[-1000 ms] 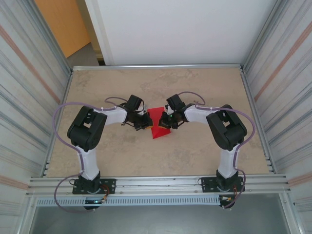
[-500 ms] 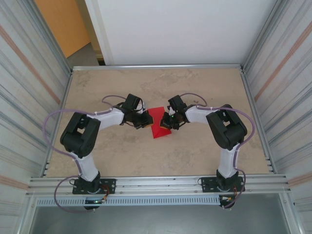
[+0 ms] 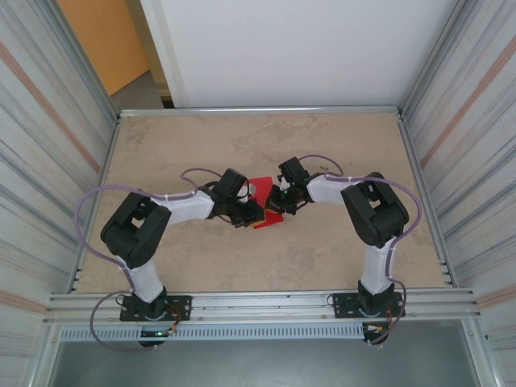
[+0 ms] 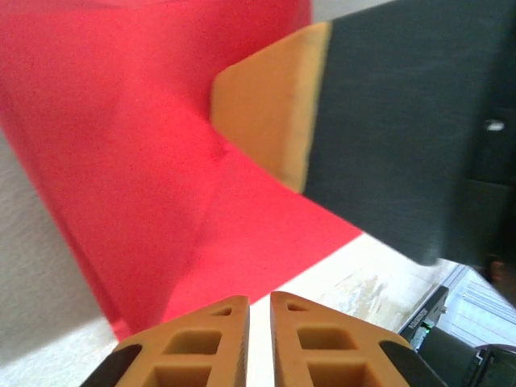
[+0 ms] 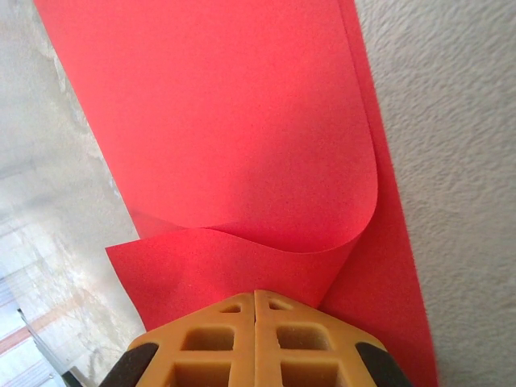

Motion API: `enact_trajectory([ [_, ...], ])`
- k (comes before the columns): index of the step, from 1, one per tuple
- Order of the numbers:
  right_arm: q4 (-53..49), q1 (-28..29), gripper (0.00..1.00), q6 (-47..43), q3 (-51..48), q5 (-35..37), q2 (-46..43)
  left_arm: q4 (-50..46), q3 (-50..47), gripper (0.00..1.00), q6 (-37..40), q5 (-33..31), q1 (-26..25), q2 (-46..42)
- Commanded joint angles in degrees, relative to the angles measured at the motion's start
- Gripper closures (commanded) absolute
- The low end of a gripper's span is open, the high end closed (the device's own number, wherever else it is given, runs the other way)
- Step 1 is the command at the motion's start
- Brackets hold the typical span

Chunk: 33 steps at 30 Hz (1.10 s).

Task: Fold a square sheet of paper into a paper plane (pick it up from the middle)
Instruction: Fold the triangle a second time at the center of the table.

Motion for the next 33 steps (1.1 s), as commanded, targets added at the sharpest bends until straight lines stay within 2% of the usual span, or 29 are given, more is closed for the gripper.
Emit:
enact_trajectory([
  [1, -5.5, -0.8, 0.97, 1.6, -2.1, 5.3, 4.1, -3.1, 2.5, 0.85, 0.1, 0.5, 0.2, 1.5],
  [14, -5.7, -1.1, 0.97, 1.8, -2.1, 5.0, 4.6, -5.8, 3.3, 0.88, 1.6, -0.7, 1.0, 3.6],
  [33, -6.3, -1.1, 0.97, 1.6, -1.8, 4.9, 5.3, -3.6, 0.4, 0.90, 1.2, 2.2, 2.5, 4.8],
])
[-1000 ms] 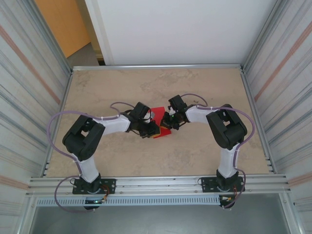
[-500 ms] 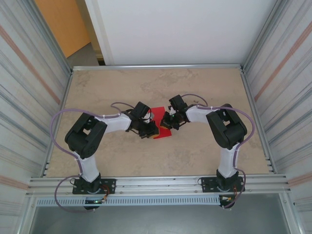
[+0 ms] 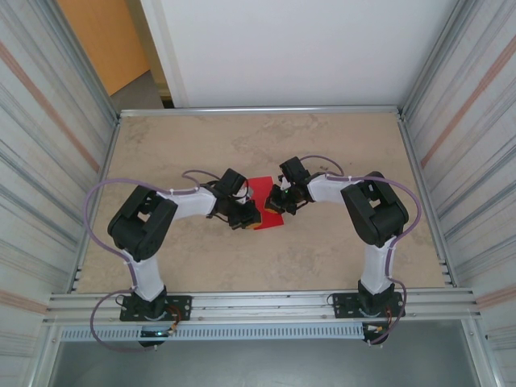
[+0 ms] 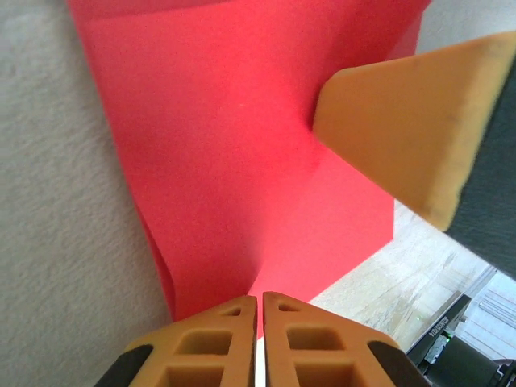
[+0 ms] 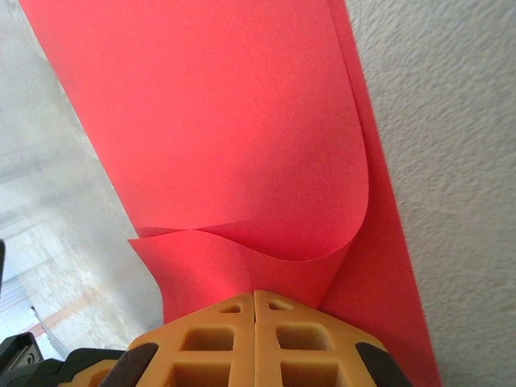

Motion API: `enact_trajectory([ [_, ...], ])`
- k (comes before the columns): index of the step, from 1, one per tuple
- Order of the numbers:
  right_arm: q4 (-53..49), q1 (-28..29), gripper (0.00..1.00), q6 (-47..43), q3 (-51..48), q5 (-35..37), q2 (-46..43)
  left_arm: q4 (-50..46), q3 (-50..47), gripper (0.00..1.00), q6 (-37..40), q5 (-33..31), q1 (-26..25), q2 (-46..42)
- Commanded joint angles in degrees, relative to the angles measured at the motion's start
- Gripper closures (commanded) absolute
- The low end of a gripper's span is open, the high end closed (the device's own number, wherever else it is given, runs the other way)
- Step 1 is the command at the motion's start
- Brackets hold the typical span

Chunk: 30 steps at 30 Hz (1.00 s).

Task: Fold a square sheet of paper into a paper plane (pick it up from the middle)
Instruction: Fold the triangle a second time at the center of the table.

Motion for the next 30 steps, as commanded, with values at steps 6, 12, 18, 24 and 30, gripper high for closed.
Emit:
enact_trajectory([
  [6, -6.5, -0.7, 0.97, 0.7, -1.8, 6.5, 4.8, 1.1, -2.3, 0.90, -0.4, 2.4, 0.6, 0.9],
  [12, -6.7, -0.8, 0.97, 0.6, -1.8, 6.5, 4.9, 0.9, -1.2, 0.89, -0.4, 2.8, 0.6, -0.8],
  [18, -6.6, -1.1, 0.97, 0.5, -2.0, 6.5, 4.7, 0.6, 2.3, 0.88, 0.7, 2.4, 0.6, -2.5],
  [24, -6.5, -1.0, 0.97, 0.5, -2.1, 6.3, 4.8, -0.7, 5.2, 0.88, 1.6, 2.1, 0.7, 0.7],
  [30, -6.5, -1.1, 0.97, 0.5, -2.1, 6.2, 5.0, -1.8, 5.5, 0.90, 2.1, 1.9, 0.7, 2.9],
])
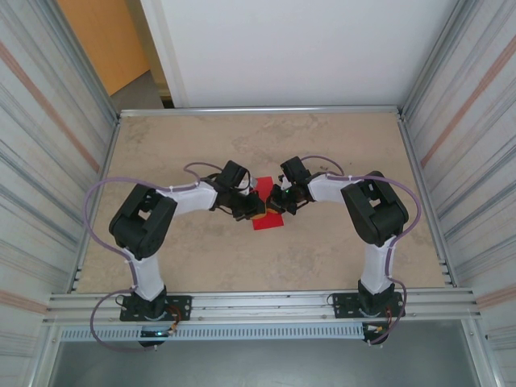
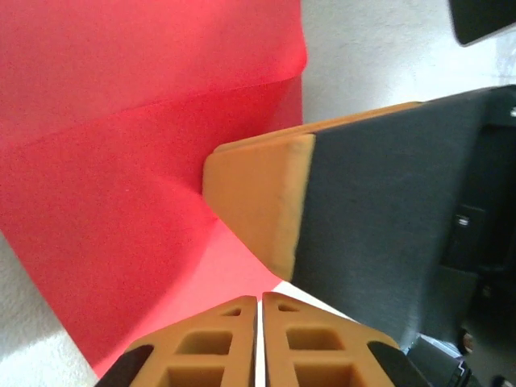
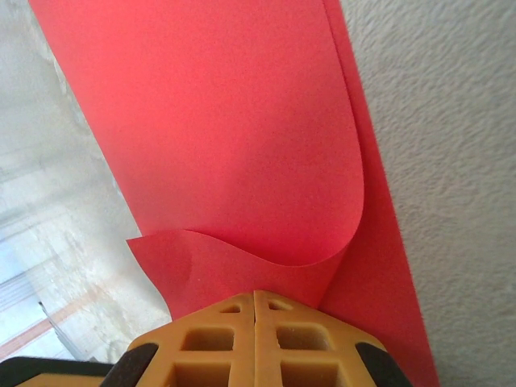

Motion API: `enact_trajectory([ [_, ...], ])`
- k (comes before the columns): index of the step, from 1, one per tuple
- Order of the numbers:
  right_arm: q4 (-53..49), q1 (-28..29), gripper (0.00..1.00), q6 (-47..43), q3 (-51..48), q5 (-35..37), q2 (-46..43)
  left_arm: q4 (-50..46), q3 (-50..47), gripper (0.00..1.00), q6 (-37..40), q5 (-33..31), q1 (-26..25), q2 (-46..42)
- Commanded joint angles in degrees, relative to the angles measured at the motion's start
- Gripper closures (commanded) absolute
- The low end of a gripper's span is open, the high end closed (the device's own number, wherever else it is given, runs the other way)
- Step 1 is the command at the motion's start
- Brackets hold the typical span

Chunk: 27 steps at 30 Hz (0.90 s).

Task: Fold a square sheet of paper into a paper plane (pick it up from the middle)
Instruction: Fold the triangle a second time at the center of the table.

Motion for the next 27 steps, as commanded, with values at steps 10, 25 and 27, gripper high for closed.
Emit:
enact_trajectory([
  [10, -7.0, -0.7, 0.97, 0.4, -2.2, 7.8, 5.2, -5.8, -0.6, 0.91, 2.4, 0.5, 0.4, 3.6],
  [25, -8.0, -1.1, 0.97, 0.2, -2.0, 8.1, 5.3, -8.4, -10.0, 0.93, 2.3, -0.1, 0.3, -5.0],
  [27, -7.9, -1.2, 0.97, 0.1, -2.0, 7.9, 5.2, -7.6, -9.4, 0.93, 2.1, -0.5, 0.3, -6.9],
])
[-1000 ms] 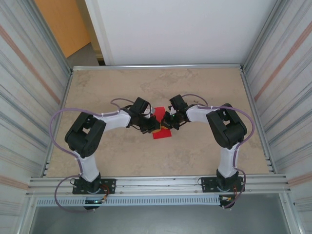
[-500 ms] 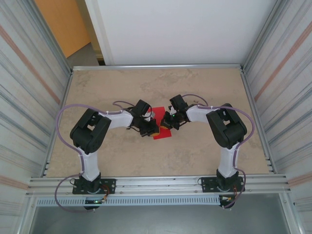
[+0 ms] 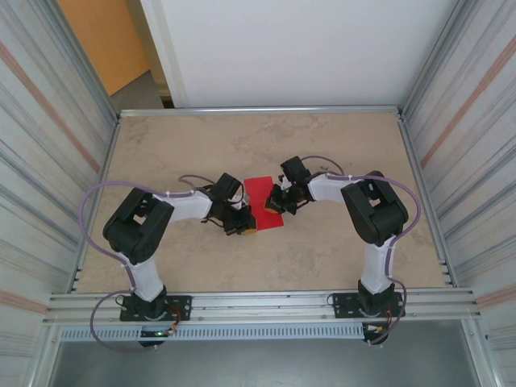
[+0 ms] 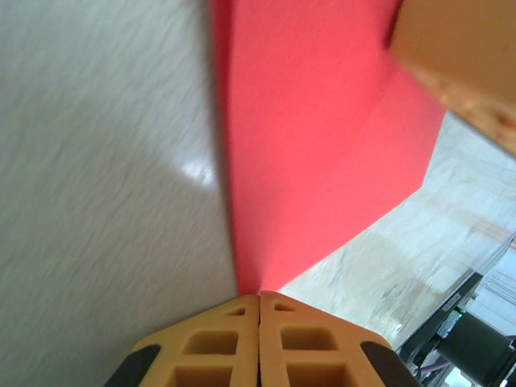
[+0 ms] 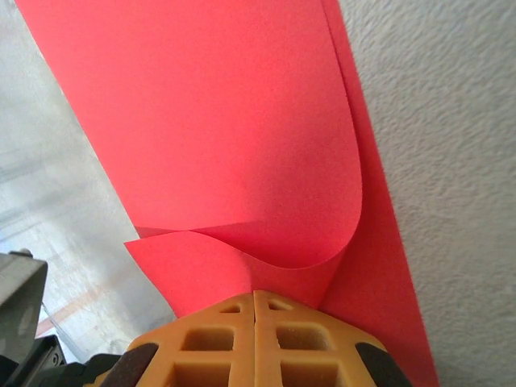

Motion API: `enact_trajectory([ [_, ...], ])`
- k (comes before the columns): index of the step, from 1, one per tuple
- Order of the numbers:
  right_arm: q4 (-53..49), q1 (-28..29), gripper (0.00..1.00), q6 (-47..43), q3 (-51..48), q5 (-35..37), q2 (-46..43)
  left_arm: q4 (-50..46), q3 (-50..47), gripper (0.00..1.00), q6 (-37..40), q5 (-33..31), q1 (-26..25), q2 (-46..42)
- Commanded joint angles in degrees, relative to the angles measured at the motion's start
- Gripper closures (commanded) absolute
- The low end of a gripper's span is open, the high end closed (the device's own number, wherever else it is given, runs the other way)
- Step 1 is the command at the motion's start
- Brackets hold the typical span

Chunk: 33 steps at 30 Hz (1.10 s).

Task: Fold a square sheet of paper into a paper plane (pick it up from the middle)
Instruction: Fold the triangle a second time at the center of the table.

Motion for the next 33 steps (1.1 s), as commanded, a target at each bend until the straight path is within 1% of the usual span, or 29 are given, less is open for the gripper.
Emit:
enact_trajectory([
  [1, -7.5, -1.1, 0.97, 0.0, -2.2, 8.0, 5.0, -3.3, -0.5, 0.93, 0.7, -0.7, 0.1, -3.7],
  [5, -7.4, -1.1, 0.97, -0.2, -1.9, 7.9, 4.7, 1.2, 0.8, 0.92, -0.7, -1.3, 0.1, -6.2],
  [10, -7.4, -1.1, 0.97, -0.3, -1.7, 7.6, 4.8, 1.7, 3.3, 0.92, -0.4, -1.3, 0.1, -2.9],
  [15, -7.0, -1.1, 0.97, -0.4, -1.7, 7.2, 4.4, 0.4, 4.3, 0.93, -0.4, -2.3, 0.2, 0.7],
  [22, -5.2, -1.1, 0.97, -1.8, -1.0, 4.7, 3.1, -3.1, 3.9, 0.95, -0.2, -4.2, 0.5, 3.4],
  [29, -4.6, -0.8, 0.93, -7.9, 2.5, 2.0, -3.4, -5.4, 3.2, 0.97, -0.2, -4.9, 0.5, 4.4],
  [33, -4.6, 0.9, 0.90, -11.4, 2.6, 3.0, -7.7, -5.7, 3.6, 0.98, 0.3, -4.7, 0.6, 4.5],
])
